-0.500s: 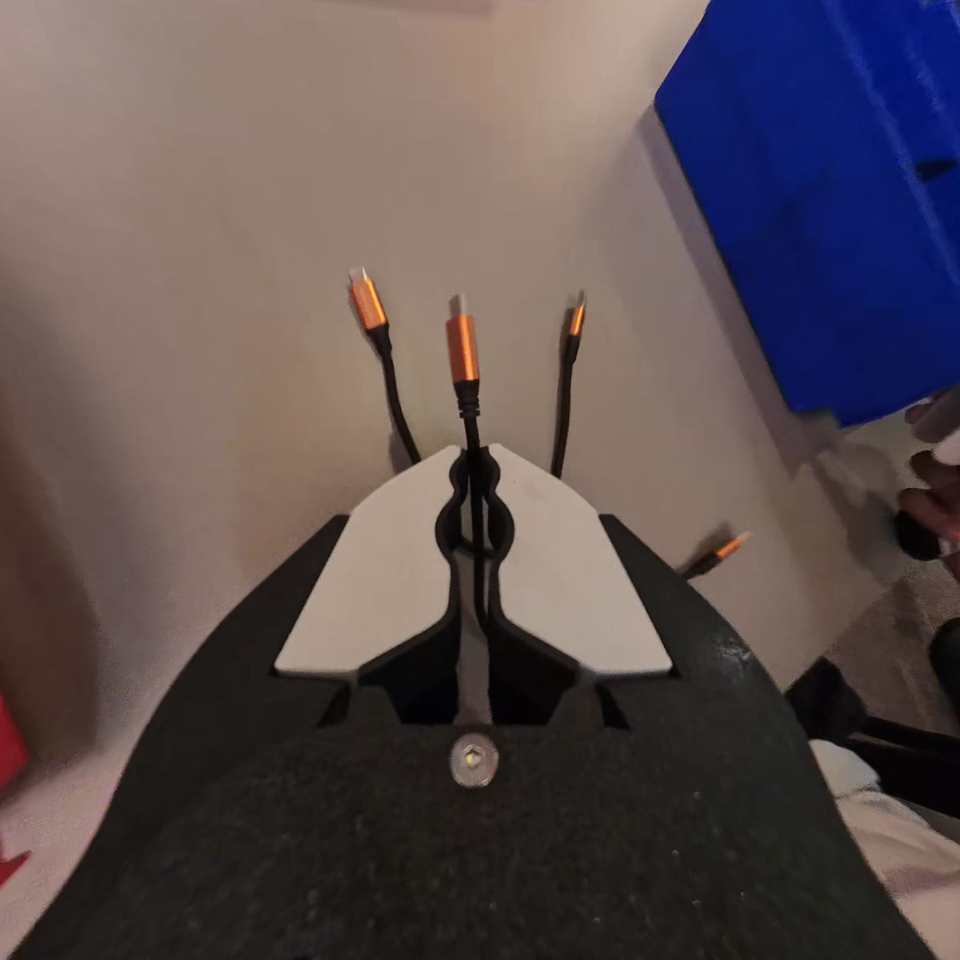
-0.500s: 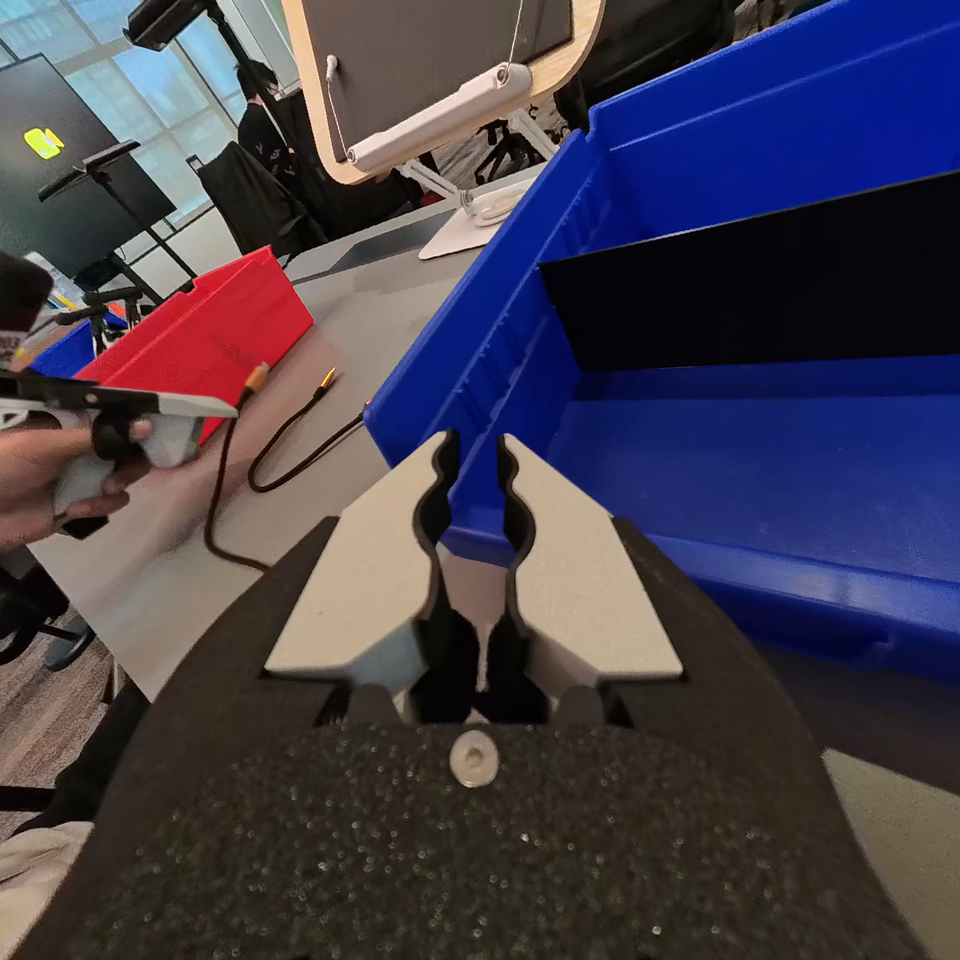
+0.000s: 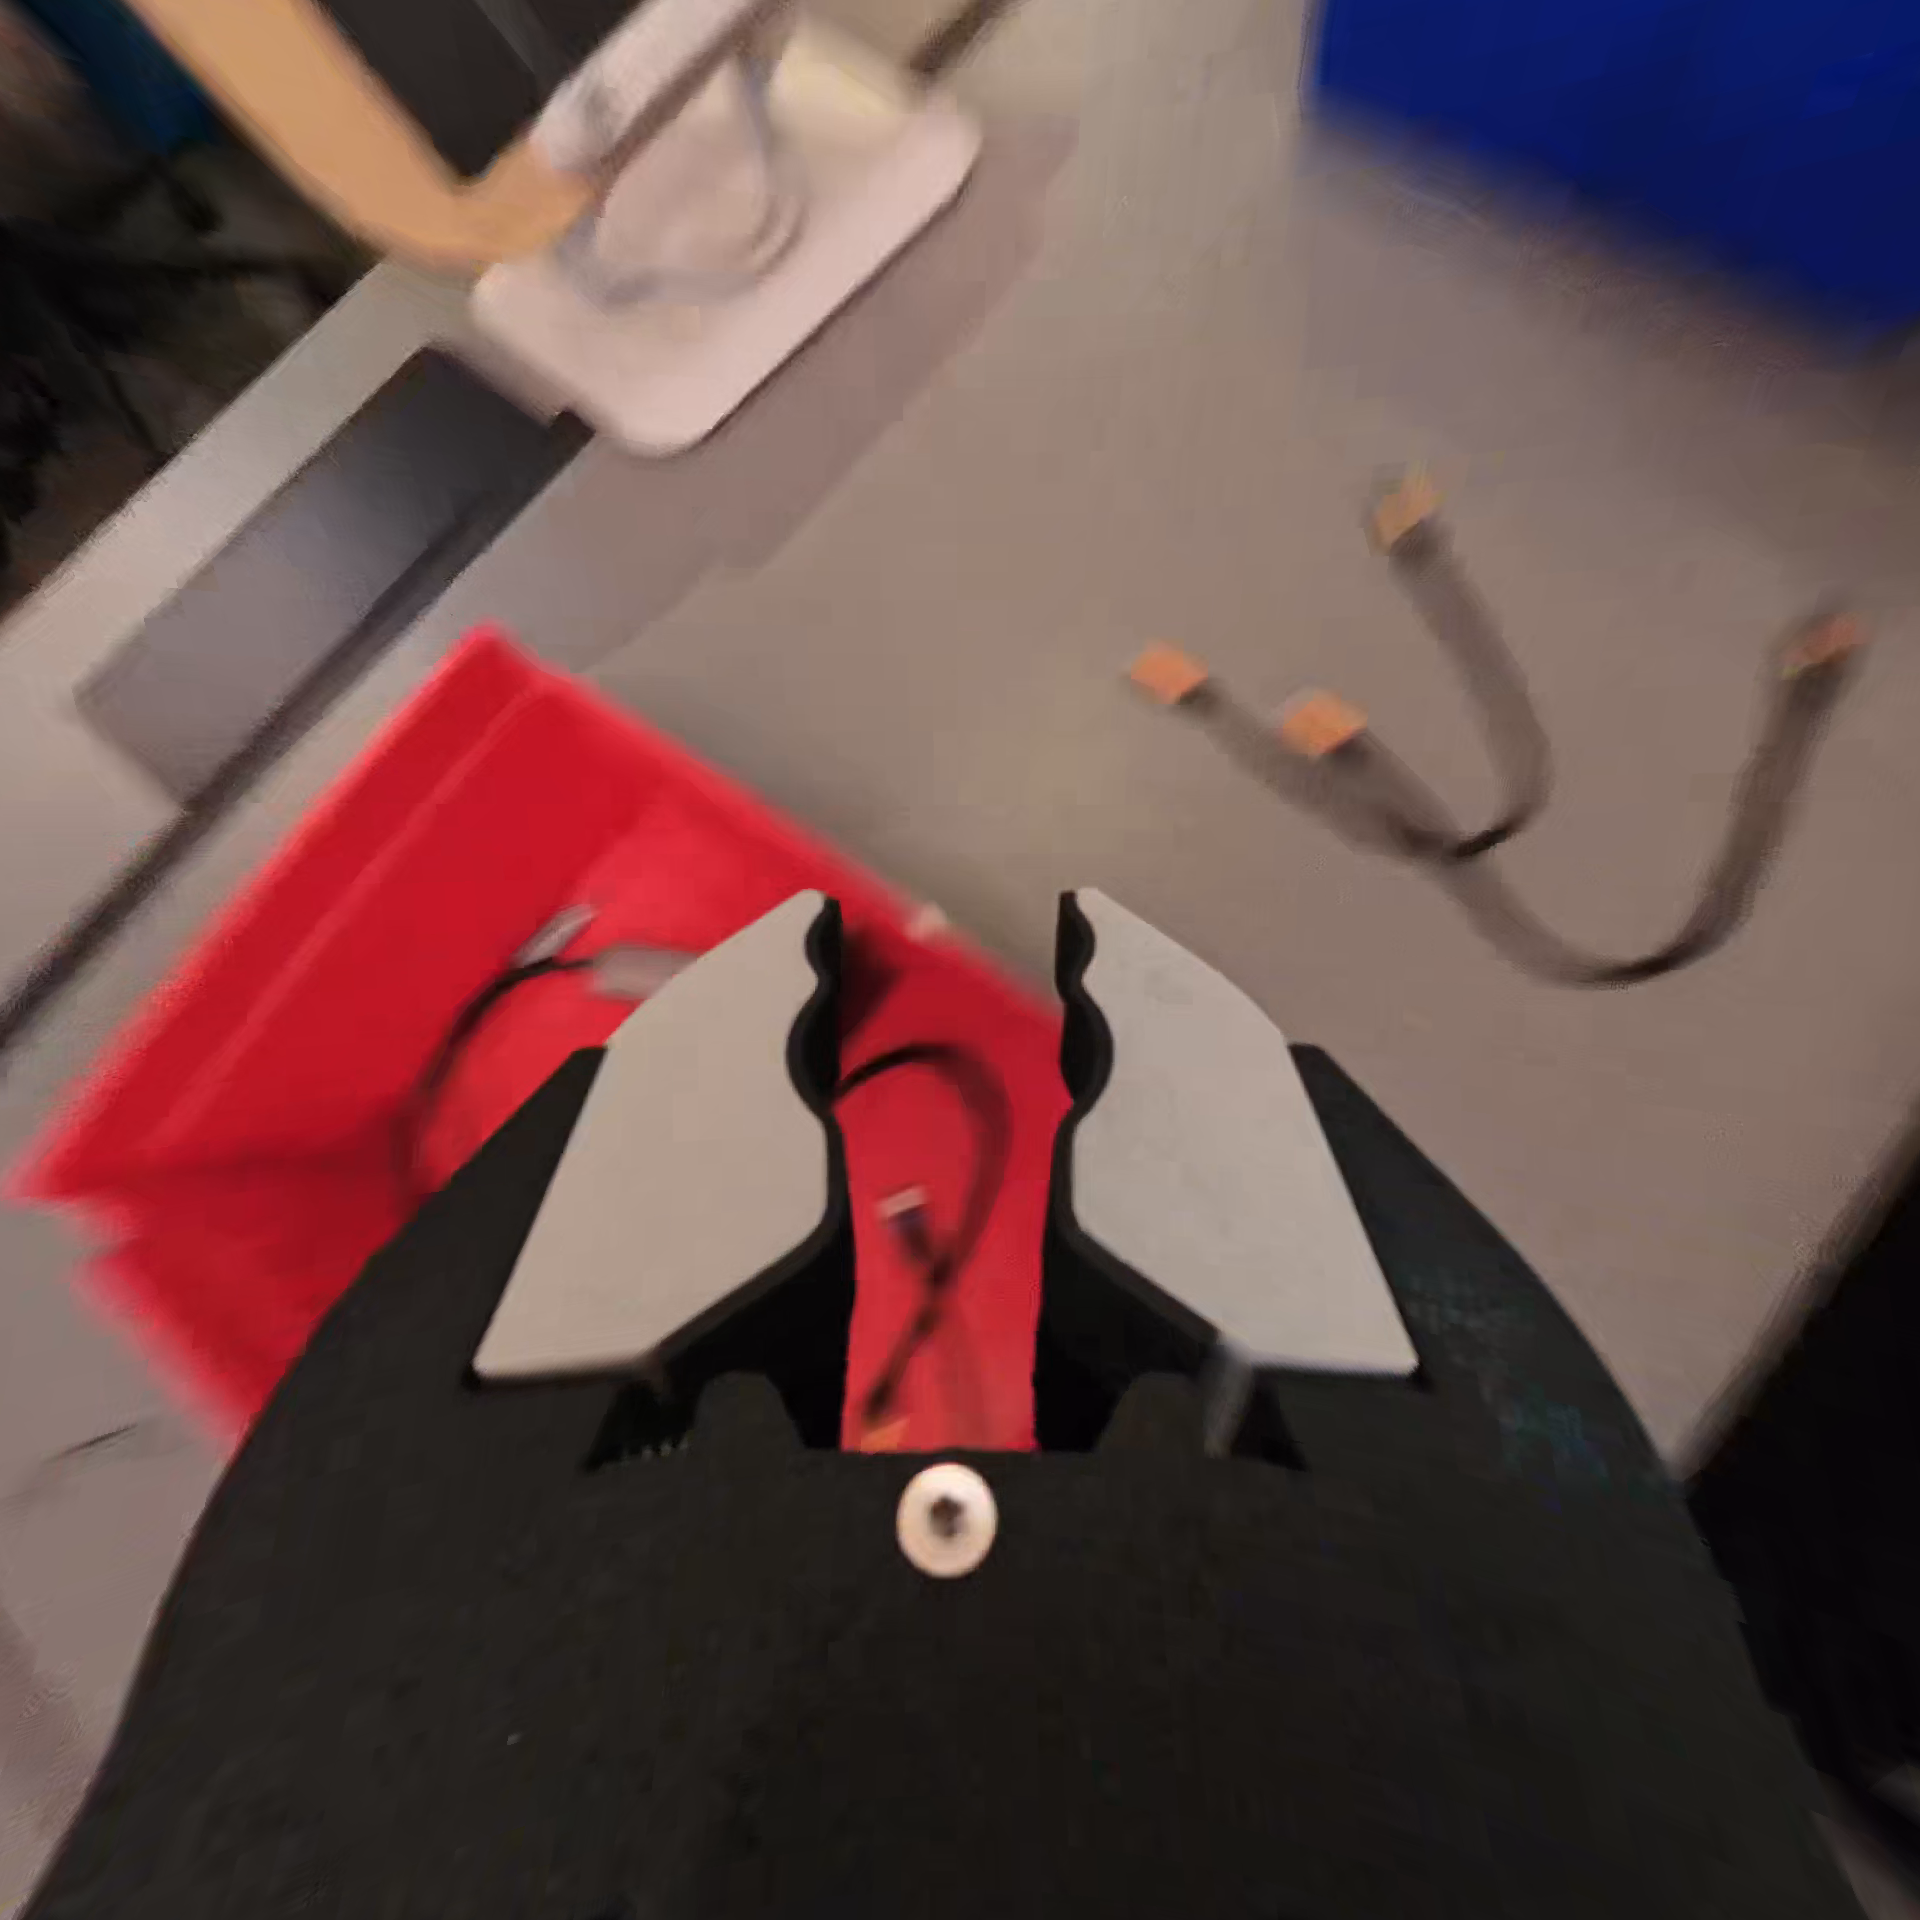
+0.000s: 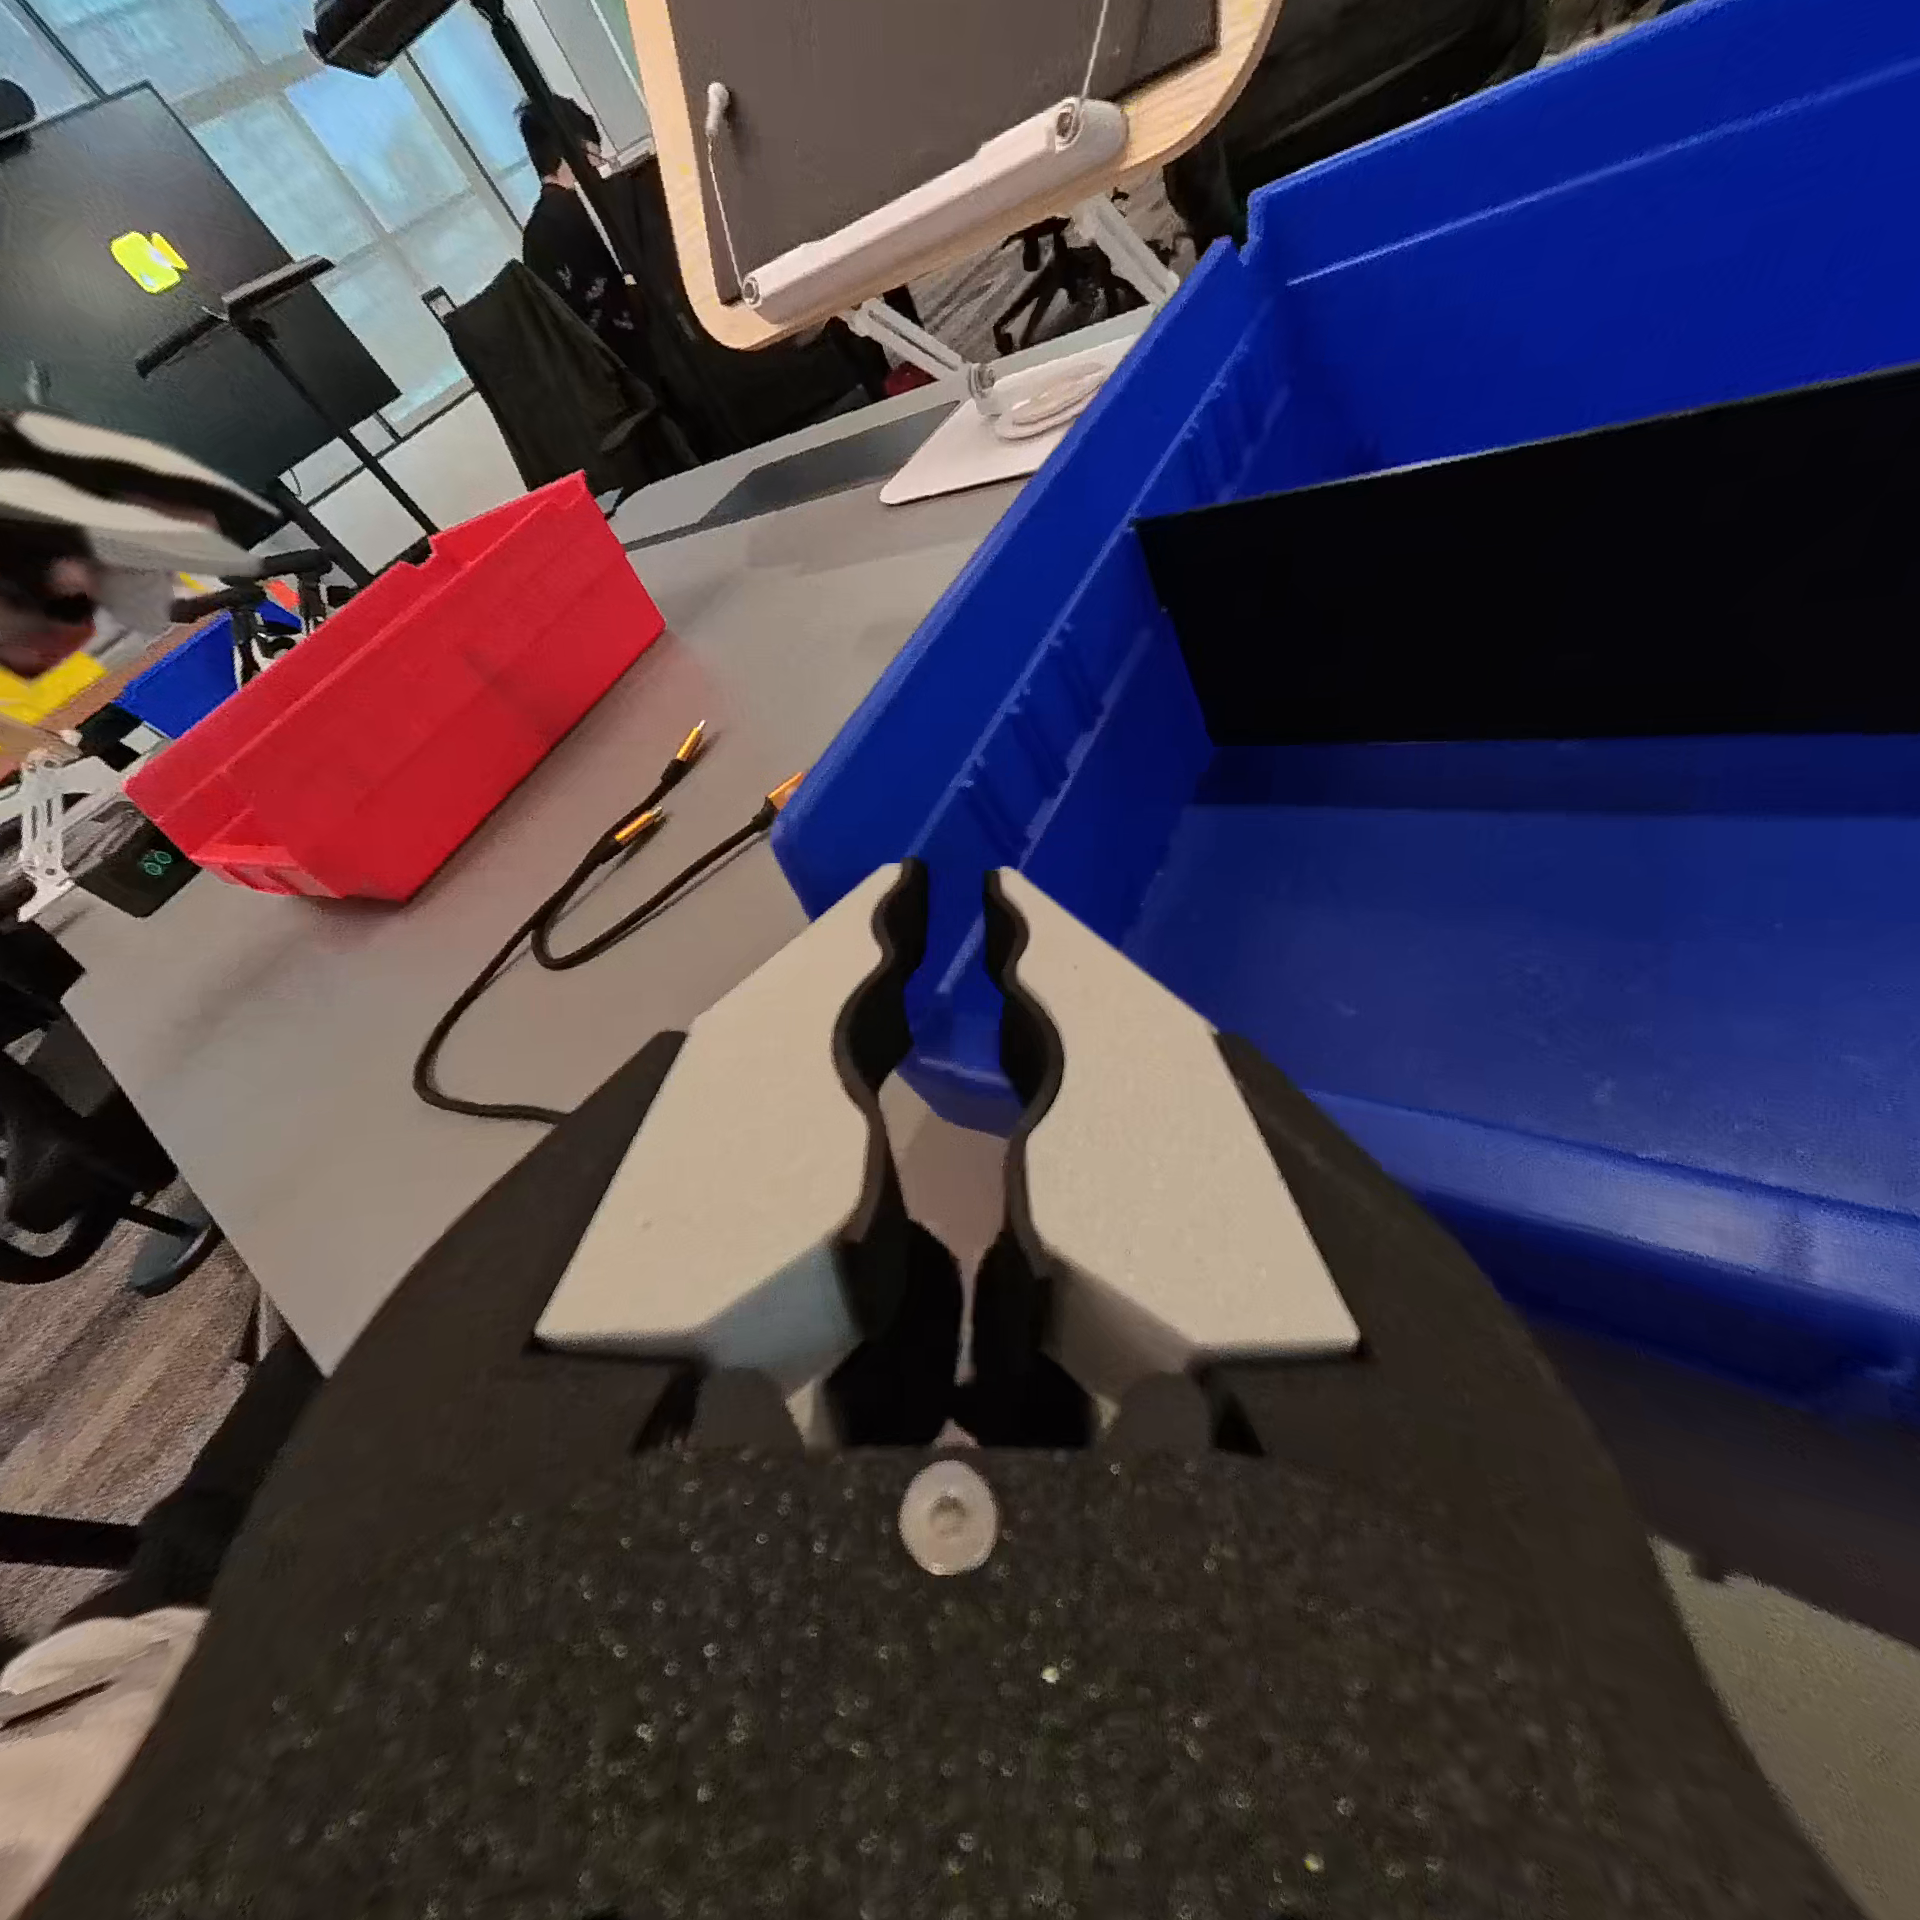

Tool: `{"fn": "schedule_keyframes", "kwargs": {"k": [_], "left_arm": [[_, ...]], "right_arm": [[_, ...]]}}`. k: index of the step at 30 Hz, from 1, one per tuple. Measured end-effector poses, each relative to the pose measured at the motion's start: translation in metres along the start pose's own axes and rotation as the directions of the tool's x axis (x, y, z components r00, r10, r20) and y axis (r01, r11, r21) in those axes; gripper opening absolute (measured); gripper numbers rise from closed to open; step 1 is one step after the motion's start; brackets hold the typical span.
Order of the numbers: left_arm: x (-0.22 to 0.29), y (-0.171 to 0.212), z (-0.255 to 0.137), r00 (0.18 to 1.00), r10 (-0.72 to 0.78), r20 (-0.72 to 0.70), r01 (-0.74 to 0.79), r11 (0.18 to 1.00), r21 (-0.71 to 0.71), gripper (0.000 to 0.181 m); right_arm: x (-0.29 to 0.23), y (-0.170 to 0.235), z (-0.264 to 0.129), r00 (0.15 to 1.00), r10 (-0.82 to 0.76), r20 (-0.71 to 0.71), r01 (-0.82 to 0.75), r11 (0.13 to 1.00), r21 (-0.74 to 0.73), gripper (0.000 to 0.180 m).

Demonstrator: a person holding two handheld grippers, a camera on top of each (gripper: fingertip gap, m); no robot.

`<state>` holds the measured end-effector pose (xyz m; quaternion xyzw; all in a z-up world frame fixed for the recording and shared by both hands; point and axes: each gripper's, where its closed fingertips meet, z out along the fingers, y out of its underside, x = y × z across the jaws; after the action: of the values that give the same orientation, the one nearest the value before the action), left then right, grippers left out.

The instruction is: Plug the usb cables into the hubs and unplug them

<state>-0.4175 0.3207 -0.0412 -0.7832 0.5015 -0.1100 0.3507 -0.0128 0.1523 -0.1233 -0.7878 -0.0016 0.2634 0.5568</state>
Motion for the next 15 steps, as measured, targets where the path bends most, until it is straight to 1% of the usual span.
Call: {"fn": "schedule_keyframes", "kwargs": {"k": [1,3,4,5,6,7,8,9,11,13,15], "left_arm": [[-0.027,0.011,0.008,0.995,0.086,0.047,-0.082,0.994,-0.078,0.041],[-0.064,0.025,0.027,0.970,0.239,0.042,-0.228,0.957,-0.179,0.035],[-0.076,0.031,0.037,0.958,0.286,0.009,-0.277,0.936,-0.219,0.030],[-0.085,0.040,0.048,0.946,0.322,-0.037,-0.319,0.909,-0.268,0.029],[-0.094,0.049,0.059,0.932,0.354,-0.081,-0.361,0.876,-0.319,0.029],[-0.099,0.058,0.069,0.917,0.378,-0.127,-0.398,0.846,-0.355,0.030],[-0.099,0.064,0.078,0.903,0.389,-0.181,-0.429,0.826,-0.366,0.032],[-0.095,0.068,0.086,0.888,0.393,-0.238,-0.456,0.815,-0.358,0.035],[-0.086,0.078,0.102,0.843,0.436,-0.315,-0.530,0.773,-0.350,0.037],[-0.083,0.086,0.115,0.794,0.498,-0.350,-0.604,0.714,-0.354,0.041],[-0.080,0.092,0.127,0.762,0.531,-0.370,-0.644,0.681,-0.349,0.042]], "right_arm": [[0.000,-0.001,0.001,1.000,-0.015,-0.008,0.015,1.000,0.003,0.011],[-0.001,-0.004,0.002,0.999,-0.050,-0.015,0.051,0.999,0.010,0.014],[-0.001,-0.005,0.003,0.998,-0.064,-0.016,0.065,0.998,0.015,0.016],[-0.002,-0.007,0.002,0.997,-0.071,-0.016,0.071,0.997,0.029,0.017],[-0.005,-0.013,0.001,0.998,-0.058,0.000,0.058,0.996,0.074,0.017],[-0.009,-0.022,-0.001,0.999,-0.026,0.038,0.021,0.991,0.134,0.021],[-0.014,-0.029,-0.005,0.996,0.002,0.091,-0.018,0.983,0.181,0.034],[-0.015,-0.034,-0.008,0.992,0.041,0.120,-0.066,0.974,0.218,0.035],[-0.016,-0.039,-0.012,0.983,0.085,0.163,-0.124,0.962,0.244,0.043],[-0.015,-0.036,-0.012,0.985,0.075,0.153,-0.109,0.967,0.232,0.046],[-0.012,-0.031,-0.010,0.995,0.014,0.097,-0.034,0.977,0.213,0.048]]}}
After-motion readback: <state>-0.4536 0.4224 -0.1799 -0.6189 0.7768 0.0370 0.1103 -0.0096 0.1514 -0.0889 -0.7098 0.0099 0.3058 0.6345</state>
